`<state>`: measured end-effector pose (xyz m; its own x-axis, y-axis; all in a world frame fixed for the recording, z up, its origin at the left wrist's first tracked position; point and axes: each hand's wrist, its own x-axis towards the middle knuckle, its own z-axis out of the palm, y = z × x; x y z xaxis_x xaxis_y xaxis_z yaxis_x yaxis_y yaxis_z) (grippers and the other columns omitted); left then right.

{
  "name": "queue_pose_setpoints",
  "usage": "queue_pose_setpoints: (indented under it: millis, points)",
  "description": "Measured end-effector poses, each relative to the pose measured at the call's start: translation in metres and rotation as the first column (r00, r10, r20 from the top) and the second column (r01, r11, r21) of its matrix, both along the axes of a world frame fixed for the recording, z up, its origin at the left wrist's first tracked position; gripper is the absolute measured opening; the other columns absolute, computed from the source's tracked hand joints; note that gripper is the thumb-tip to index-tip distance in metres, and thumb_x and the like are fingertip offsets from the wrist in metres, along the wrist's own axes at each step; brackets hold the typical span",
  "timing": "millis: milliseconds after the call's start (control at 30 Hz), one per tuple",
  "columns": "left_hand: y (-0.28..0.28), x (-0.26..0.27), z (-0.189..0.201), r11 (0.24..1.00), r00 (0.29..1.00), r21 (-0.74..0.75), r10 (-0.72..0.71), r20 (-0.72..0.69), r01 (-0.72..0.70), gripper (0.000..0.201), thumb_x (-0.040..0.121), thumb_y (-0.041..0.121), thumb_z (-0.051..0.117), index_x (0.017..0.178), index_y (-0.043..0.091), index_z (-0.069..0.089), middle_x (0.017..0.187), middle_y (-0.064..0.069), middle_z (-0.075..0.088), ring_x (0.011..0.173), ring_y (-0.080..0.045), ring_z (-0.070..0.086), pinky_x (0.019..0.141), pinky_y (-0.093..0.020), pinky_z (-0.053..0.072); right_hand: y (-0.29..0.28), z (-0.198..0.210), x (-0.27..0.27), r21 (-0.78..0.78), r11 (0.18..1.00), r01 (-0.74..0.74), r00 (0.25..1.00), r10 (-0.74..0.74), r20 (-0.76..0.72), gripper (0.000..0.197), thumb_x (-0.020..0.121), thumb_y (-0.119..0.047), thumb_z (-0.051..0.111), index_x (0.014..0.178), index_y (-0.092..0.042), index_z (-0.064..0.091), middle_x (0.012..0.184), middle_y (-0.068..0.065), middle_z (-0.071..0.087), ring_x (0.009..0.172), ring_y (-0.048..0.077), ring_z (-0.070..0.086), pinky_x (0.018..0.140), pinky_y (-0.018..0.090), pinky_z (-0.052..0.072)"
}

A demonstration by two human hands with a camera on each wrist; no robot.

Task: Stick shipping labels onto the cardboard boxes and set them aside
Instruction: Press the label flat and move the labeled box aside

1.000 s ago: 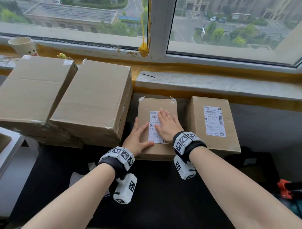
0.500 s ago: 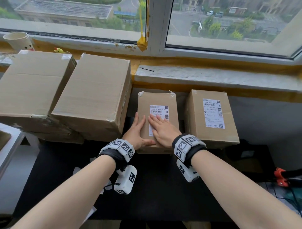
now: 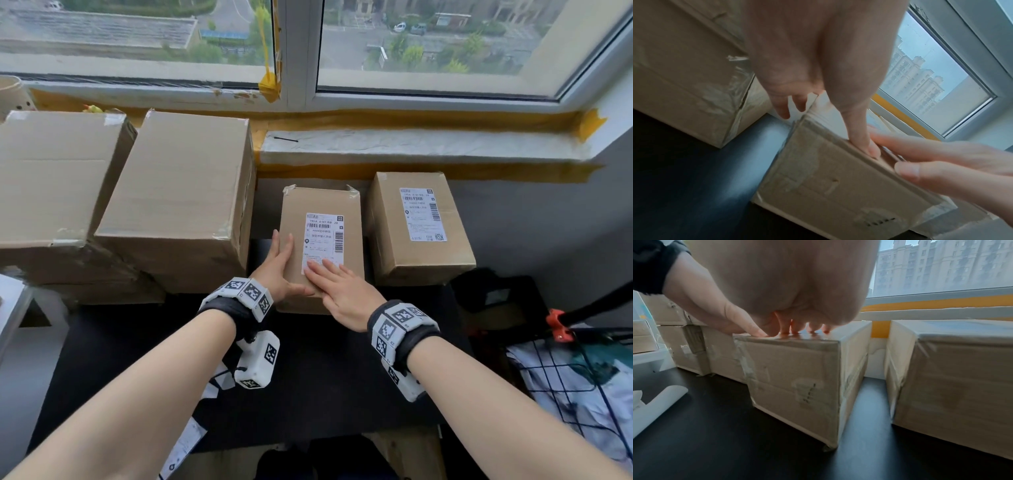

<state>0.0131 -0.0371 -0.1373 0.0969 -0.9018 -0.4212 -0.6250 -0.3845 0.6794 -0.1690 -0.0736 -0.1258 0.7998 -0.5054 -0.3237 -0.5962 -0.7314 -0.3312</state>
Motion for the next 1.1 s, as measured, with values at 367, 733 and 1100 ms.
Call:
queue_pose_setpoints:
  millis: [367, 733, 1100]
  points:
    - [0.007, -0.005, -0.005, 0.999, 0.999, -0.004, 0.041, -0.020, -0.041, 0.118, 0.071, 0.032, 0.079, 0.149, 0.025, -0.010, 0.155, 0.001, -0.026, 0.146, -0.015, 0.002, 0.117, -0.029, 0.014, 0.004, -0.002, -0.042, -0.052, 0.994, 0.096, 0.995, -0.098, -0.029, 0.056, 0.102, -0.030, 0.028, 0.151, -0.019, 0.004, 0.160, -0.005, 0.001, 0.148, 0.012, -0.001, 0.120, 0.027, 0.001]
    - [0.007, -0.006, -0.003, 1.000, 0.999, -0.010, 0.009, -0.034, -0.009, 0.093, 0.077, 0.025, 0.075, 0.147, 0.040, 0.016, 0.154, -0.001, -0.028, 0.146, -0.020, 0.008, 0.116, -0.029, 0.016, -0.003, -0.007, -0.034, -0.011, 0.979, 0.206, 0.979, -0.206, -0.006, 0.056, 0.102, -0.033, 0.025, 0.151, -0.016, 0.004, 0.160, -0.004, -0.001, 0.147, 0.010, -0.004, 0.116, 0.022, -0.004]
    - [0.007, -0.005, -0.003, 1.000, 0.998, 0.019, 0.026, -0.061, -0.024, 0.085, 0.076, 0.023, 0.075, 0.144, 0.041, 0.026, 0.155, 0.002, -0.025, 0.146, -0.017, 0.004, 0.116, -0.027, 0.014, -0.064, 0.000, 0.000, 0.046, 0.963, 0.265, 0.963, -0.262, -0.068, 0.058, 0.102, -0.034, 0.024, 0.151, -0.013, 0.000, 0.160, 0.001, -0.004, 0.148, 0.015, -0.004, 0.121, 0.032, 0.003]
